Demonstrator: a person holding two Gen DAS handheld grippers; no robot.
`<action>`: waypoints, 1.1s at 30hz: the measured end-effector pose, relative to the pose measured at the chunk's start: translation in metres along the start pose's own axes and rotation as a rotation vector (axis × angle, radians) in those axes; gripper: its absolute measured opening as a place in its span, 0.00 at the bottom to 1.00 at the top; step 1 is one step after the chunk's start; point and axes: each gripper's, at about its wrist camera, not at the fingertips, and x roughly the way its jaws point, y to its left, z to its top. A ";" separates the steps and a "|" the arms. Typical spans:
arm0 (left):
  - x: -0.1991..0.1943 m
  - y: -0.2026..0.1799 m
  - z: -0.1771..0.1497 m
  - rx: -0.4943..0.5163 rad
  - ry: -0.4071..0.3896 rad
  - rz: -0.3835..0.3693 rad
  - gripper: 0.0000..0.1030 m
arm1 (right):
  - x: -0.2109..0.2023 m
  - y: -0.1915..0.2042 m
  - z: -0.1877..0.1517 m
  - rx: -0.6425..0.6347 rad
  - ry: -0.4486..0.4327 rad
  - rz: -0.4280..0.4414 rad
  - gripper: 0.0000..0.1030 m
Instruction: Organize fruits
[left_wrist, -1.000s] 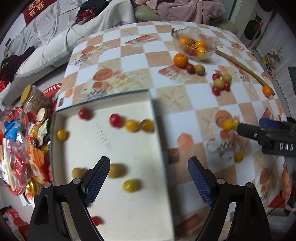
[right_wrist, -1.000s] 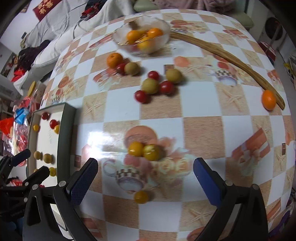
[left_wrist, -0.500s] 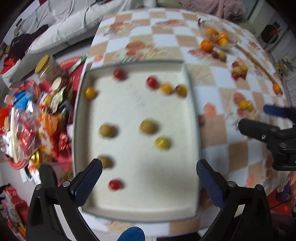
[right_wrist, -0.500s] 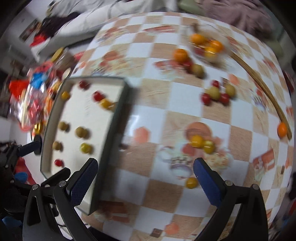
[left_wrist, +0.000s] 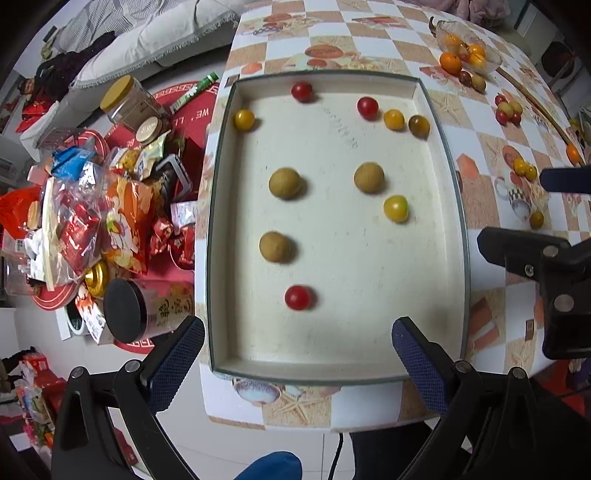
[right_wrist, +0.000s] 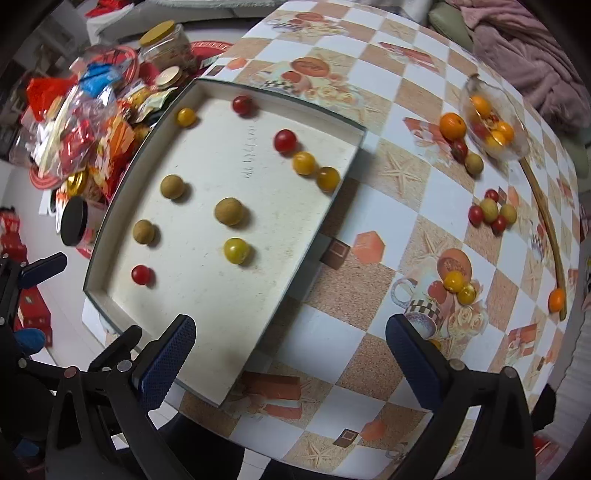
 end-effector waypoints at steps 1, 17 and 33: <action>0.001 0.001 -0.001 0.001 0.003 -0.003 0.99 | 0.000 0.003 0.001 -0.009 0.006 -0.005 1.00; 0.000 0.007 -0.004 -0.006 0.003 -0.048 0.99 | 0.000 0.026 0.006 -0.094 0.041 -0.029 1.00; -0.003 0.002 -0.006 0.014 -0.002 -0.053 0.99 | 0.000 0.029 0.007 -0.092 0.037 -0.030 1.00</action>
